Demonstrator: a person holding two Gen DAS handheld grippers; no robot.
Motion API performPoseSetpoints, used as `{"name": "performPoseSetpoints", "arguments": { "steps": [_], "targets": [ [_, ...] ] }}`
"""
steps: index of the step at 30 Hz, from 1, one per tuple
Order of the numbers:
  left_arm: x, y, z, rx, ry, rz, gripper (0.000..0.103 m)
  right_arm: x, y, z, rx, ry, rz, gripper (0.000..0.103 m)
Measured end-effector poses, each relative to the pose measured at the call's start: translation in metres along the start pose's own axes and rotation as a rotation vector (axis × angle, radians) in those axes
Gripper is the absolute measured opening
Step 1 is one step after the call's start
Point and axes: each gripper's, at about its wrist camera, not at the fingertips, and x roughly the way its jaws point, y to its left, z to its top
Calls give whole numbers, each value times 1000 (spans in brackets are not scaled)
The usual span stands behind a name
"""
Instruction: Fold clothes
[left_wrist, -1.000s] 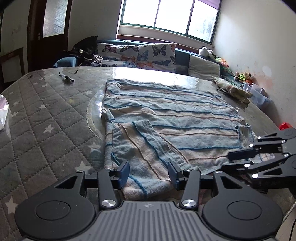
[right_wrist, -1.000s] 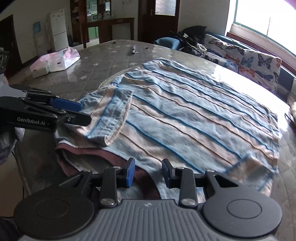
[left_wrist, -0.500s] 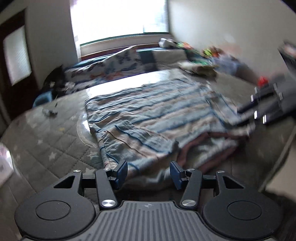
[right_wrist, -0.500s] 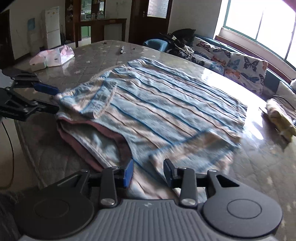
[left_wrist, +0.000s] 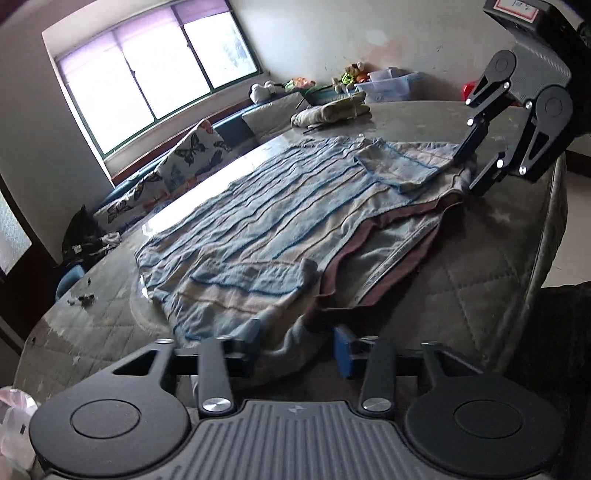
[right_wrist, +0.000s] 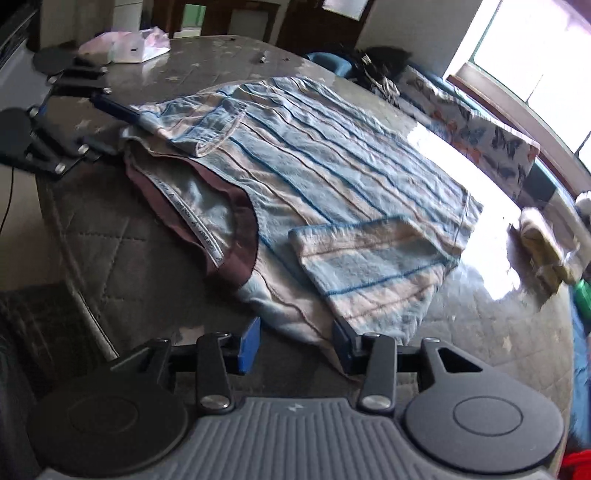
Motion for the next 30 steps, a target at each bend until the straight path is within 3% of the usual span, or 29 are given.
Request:
{"name": "performPoseSetpoints", "arguments": {
  "steps": [2, 5, 14, 17, 19, 20, 23, 26, 30],
  "targets": [
    [0, -1, 0, 3, -15, -9, 22, 0, 3, 1, -19, -10, -4, 44],
    [-2, 2, 3, -13, -36, -10, 15, -1, 5, 2, -29, -17, 3, 45],
    [18, 44, 27, -288, -17, -43, 12, 2, 13, 5, -69, -69, -9, 51],
    [25, 52, 32, -321, -8, -48, 12, 8, 12, 6, -72, -84, -45, 49],
    [28, 54, 32, -319, 1, -49, 13, 12, 8, 8, -52, -93, -52, 38],
    [28, 55, 32, -317, 6, -52, 13, 14, 4, 10, -33, -89, -47, 28],
    [22, 51, 27, -291, 5, -53, 16, 18, -10, 12, 44, -75, -13, 13],
    [11, 44, 18, -253, 5, -30, 17, 16, -20, 13, 103, -85, 15, 8],
    [0, 32, 8, -195, 4, -4, 30, 10, -32, 15, 186, -106, 45, 7]
  ]
}}
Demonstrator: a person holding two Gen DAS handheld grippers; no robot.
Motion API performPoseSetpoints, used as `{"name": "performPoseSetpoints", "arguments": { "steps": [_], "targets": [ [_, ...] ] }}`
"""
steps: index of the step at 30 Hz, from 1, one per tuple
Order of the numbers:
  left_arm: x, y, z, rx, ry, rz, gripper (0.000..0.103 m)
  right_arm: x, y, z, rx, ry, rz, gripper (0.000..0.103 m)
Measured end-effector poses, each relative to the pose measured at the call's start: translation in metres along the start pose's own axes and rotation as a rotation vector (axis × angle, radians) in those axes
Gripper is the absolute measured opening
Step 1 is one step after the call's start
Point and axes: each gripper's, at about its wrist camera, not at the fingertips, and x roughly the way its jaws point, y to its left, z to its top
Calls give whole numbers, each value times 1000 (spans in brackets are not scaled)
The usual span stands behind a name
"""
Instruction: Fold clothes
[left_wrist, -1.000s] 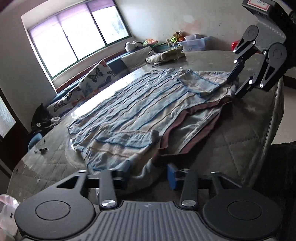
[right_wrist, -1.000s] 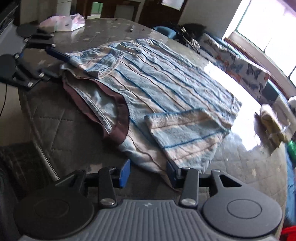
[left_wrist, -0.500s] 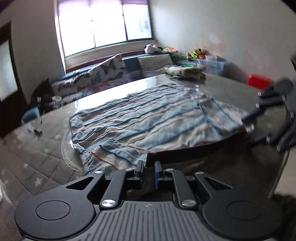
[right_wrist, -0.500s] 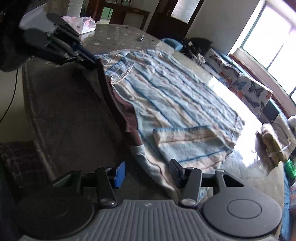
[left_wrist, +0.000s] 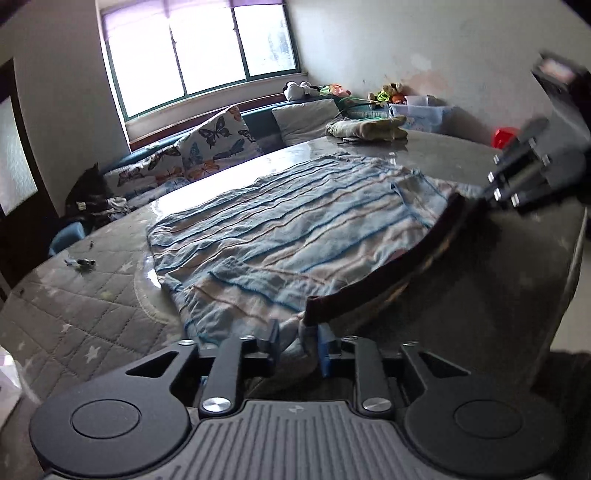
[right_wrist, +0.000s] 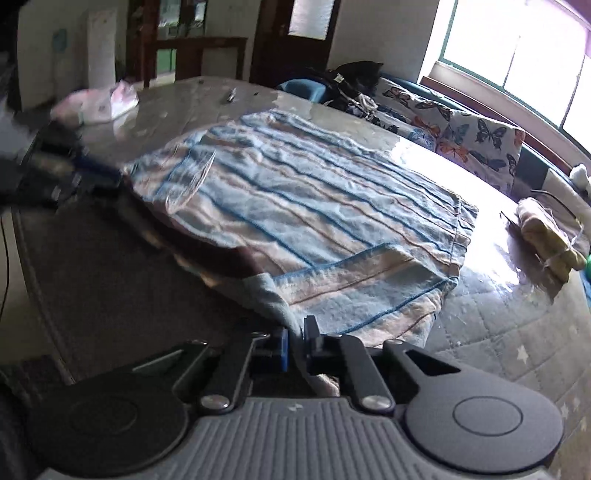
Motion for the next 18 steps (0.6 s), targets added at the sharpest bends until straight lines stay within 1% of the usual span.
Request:
{"name": "performPoseSetpoints", "arguments": {
  "steps": [1, 3, 4, 6, 8, 11, 13, 18],
  "targets": [
    [-2, -2, -3, 17, -3, 10, 31, -1, -1, 1, 6, -4, 0, 7],
    [-4, -6, -7, 49, -5, 31, 38, -3, -4, 5, 27, -16, 4, 6],
    [-5, -7, -9, 60, -6, 39, 39, -4, -4, 7, 34, -18, 5, 6],
    [-7, -8, -12, 83, -14, 49, 46, -7, -6, 11, 50, -29, 3, 6],
    [-9, -10, -14, 112, -27, 62, 50, -9, -8, 14, 58, -40, 1, 6],
    [-8, -15, -15, 165, -43, 92, 50, -10, -10, 21, 71, -57, -3, 5],
    [-5, -18, -17, 194, -42, 98, 54, -10, -11, 23, 76, -65, -7, 5],
    [6, -18, -19, 235, -34, 119, 54, -12, -15, 31, 93, -93, -33, 5]
  ]
}}
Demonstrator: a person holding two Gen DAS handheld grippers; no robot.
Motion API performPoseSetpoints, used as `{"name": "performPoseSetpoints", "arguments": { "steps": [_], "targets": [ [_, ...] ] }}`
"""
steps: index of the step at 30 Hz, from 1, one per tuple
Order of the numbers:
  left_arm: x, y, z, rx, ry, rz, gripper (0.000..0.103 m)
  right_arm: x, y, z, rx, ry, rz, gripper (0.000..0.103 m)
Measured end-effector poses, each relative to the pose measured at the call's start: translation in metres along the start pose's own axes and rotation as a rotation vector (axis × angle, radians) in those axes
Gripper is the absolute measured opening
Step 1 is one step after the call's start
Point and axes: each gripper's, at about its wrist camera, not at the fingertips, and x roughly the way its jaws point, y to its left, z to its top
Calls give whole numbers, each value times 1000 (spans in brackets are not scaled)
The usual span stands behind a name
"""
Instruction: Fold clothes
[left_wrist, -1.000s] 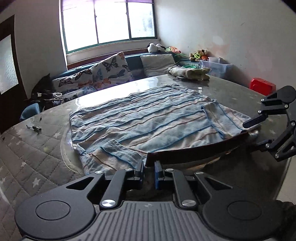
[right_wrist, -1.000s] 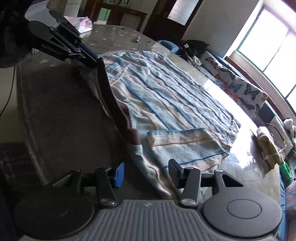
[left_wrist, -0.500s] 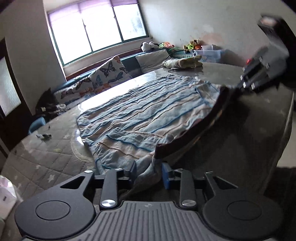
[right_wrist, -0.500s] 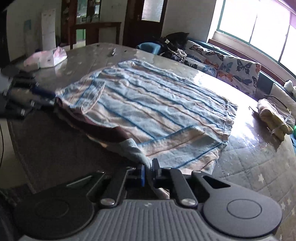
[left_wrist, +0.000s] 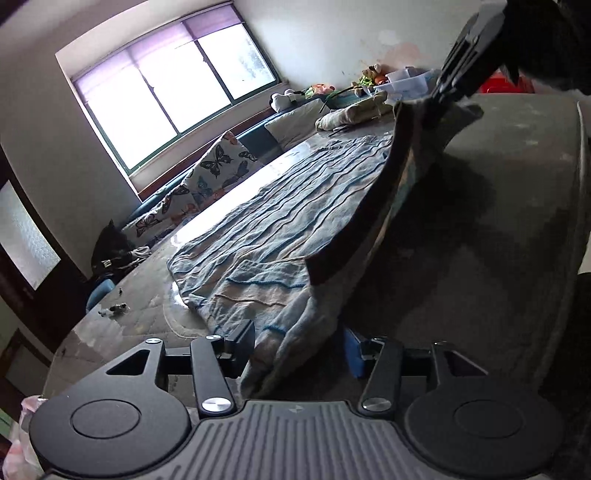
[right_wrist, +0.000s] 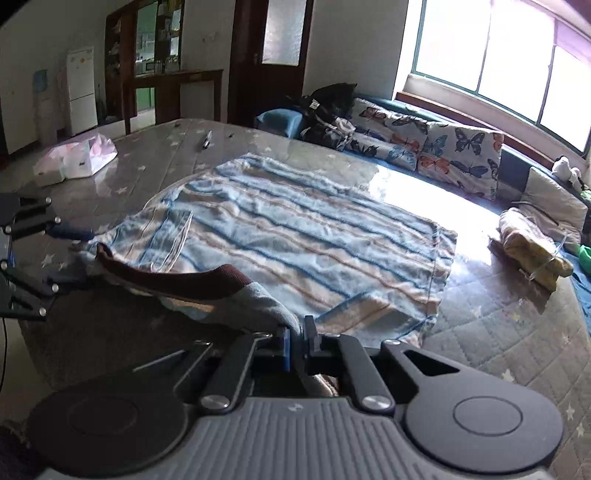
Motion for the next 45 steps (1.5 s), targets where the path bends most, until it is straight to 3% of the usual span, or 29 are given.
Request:
{"name": "performPoseSetpoints", "arguments": {
  "steps": [1, 4, 6, 9, 20, 27, 36, 45],
  "targets": [
    [2, 1, 0, -3, 1, -2, 52, 0, 0, 1, 4, -2, -3, 5],
    [5, 5, -1, -3, -6, -18, 32, 0, 1, 0, 1, -7, -10, 4],
    [5, 5, -1, -3, -8, -24, 13, -1, 2, -3, 0, -9, -11, 4],
    [-1, 8, 0, -33, -20, -31, 8, -3, 2, -8, 15, -20, -10, 3],
    [-70, 20, 3, -216, -42, -115, 6, -58, 4, -27, 32, -59, 55, 3],
    [-90, 33, 14, -291, -84, -88, 6, -86, 13, -26, 8, -75, 84, 3],
    [-37, 87, 62, -350, -117, -31, 6, -54, -21, 34, 1, -98, 43, 3],
    [67, 145, 102, -352, -17, 1, 6, 30, -62, 105, -4, -46, 10, 3]
  ]
}}
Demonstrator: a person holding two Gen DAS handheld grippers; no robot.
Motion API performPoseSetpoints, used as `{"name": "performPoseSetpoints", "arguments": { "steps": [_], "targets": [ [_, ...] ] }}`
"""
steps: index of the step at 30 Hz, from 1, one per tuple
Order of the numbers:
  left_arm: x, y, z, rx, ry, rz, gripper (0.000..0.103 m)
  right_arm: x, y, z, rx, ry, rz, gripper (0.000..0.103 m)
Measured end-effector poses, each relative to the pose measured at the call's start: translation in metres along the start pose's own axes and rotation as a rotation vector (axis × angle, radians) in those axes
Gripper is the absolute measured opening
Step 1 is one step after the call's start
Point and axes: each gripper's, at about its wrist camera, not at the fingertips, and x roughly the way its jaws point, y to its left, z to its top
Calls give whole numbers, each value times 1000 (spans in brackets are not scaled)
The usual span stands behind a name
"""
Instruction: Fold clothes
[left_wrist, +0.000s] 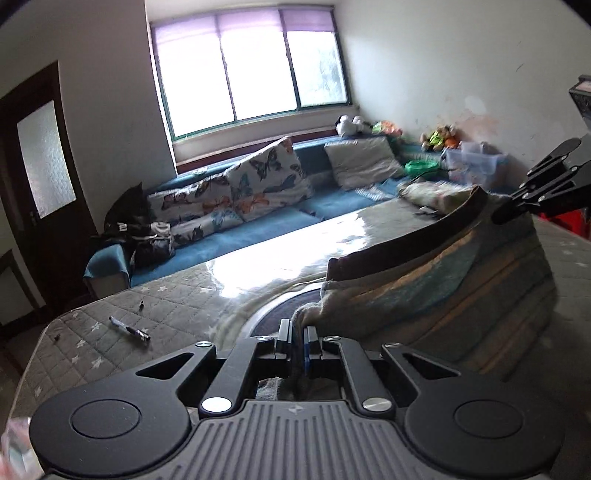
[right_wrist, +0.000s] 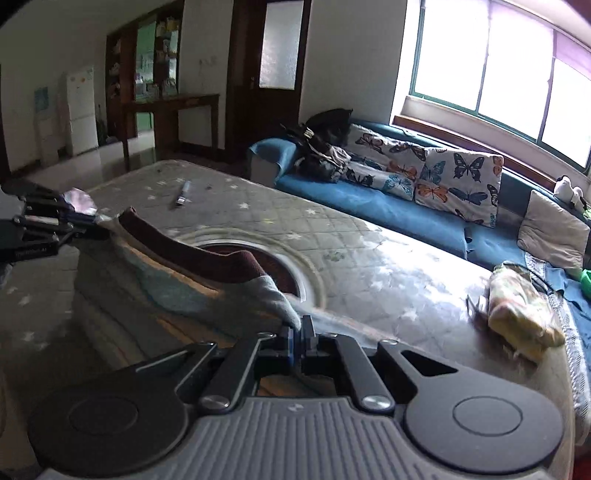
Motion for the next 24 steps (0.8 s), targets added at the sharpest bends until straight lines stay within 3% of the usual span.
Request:
{"name": "performPoseSetpoints", "arguments": {
  "steps": [6, 13, 18, 19, 21, 23, 24],
  "targets": [
    [78, 16, 6, -16, 107, 18, 7, 80, -31, 15, 89, 77, -12, 3],
    [137, 28, -14, -104, 207, 55, 12, 147, -53, -8, 203, 108, -32, 15],
    [143, 32, -15, -126, 219, 85, 26, 156, -69, -19, 275, 106, -15, 19],
    [142, 32, -15, -125, 219, 93, 29, 153, -70, -18, 272, 100, -17, 21],
    [140, 34, -13, -125, 219, 126, 37, 146, -75, -15, 282, 84, -9, 36],
    [138, 37, -13, -138, 221, 147, 40, 138, -82, -13, 313, 66, -4, 36],
    [136, 39, -13, -146, 217, 163, 51, 134, -85, -12, 318, 56, -17, 35]
  ]
}}
